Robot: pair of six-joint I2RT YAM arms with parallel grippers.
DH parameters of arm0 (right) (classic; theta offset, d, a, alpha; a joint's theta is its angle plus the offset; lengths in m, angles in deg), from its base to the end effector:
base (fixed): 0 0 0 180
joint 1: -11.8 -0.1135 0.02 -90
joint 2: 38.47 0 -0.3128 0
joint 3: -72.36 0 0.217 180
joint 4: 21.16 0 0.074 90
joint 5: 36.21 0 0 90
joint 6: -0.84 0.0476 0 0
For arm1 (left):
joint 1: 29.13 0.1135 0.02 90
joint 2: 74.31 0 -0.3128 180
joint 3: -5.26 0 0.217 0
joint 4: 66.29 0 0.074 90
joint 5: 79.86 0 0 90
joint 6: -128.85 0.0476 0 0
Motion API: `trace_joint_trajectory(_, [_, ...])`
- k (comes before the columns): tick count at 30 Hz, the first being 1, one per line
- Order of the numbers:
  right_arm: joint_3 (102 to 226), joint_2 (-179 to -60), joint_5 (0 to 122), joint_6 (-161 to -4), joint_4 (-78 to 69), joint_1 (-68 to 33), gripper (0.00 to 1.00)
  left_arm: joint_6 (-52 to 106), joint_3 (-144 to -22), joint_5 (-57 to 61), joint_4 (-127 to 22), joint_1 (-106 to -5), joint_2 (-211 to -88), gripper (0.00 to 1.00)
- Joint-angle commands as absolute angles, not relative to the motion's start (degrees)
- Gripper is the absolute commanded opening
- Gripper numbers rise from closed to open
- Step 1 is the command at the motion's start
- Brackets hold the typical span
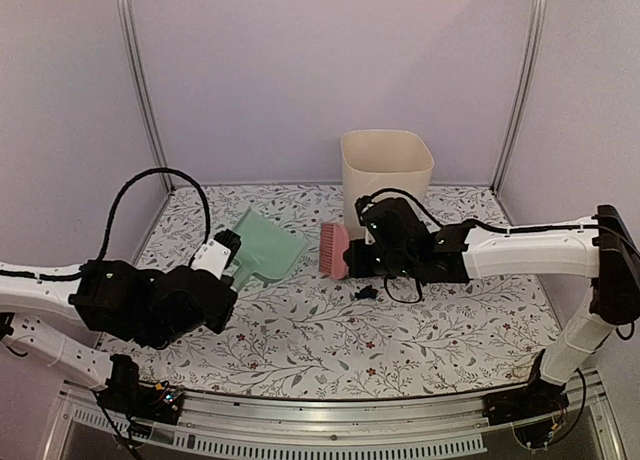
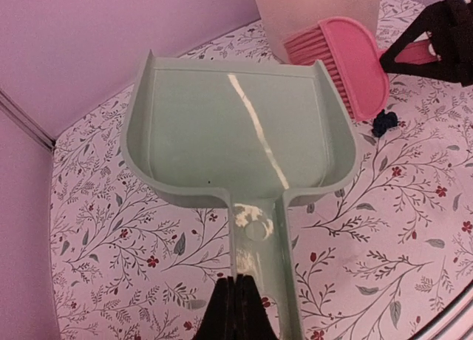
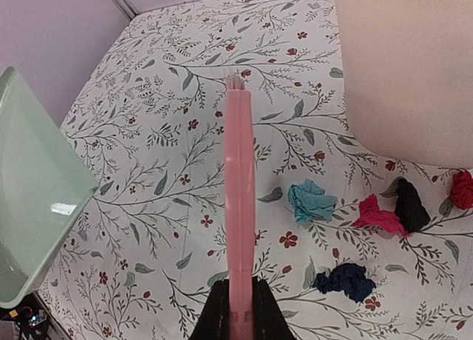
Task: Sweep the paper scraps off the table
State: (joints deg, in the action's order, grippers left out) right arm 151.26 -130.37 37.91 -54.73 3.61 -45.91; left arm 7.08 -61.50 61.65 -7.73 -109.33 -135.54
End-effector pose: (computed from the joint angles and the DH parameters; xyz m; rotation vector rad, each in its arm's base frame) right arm 0.1908 0.2775 0.3039 -0.3044 2.2431 0.5788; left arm 0.0619 -0.1393 0.3258 0.5431 2.0195 -0.0149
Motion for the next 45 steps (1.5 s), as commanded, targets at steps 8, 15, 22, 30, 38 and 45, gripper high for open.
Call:
trace_joint_trajectory(8, [162.6,-147.2,40.1,-52.9,5.3,-39.9,0.00,-0.2,-57.8,61.6,-6.1,-110.8,-133.4,0.00])
trace_joint_trajectory(15, [152.6,-141.2,38.8,-51.8,7.6,-39.8,0.00,-0.2,-57.7,61.9,-6.2,-110.9,-133.5,0.00])
trace_joint_trajectory(22, [140.1,-129.4,36.3,-48.7,10.0,-39.7,0.00,0.3,-56.9,61.2,-7.5,-111.2,-133.6,0.00])
trace_joint_trajectory(30, [132.8,-112.0,37.3,-46.6,17.6,-39.7,0.00,0.4,-56.9,60.7,-8.2,-111.6,-133.6,0.00])
trace_joint_trajectory(38, [133.6,-102.6,34.2,-39.1,16.5,-35.6,0.00,1.3,-57.0,60.0,-9.7,-111.9,-133.7,0.00])
trace_joint_trajectory(45, [135.1,-109.7,43.5,-29.4,7.9,-26.5,0.00,1.9,-57.2,60.3,-10.2,-112.2,-133.6,0.00])
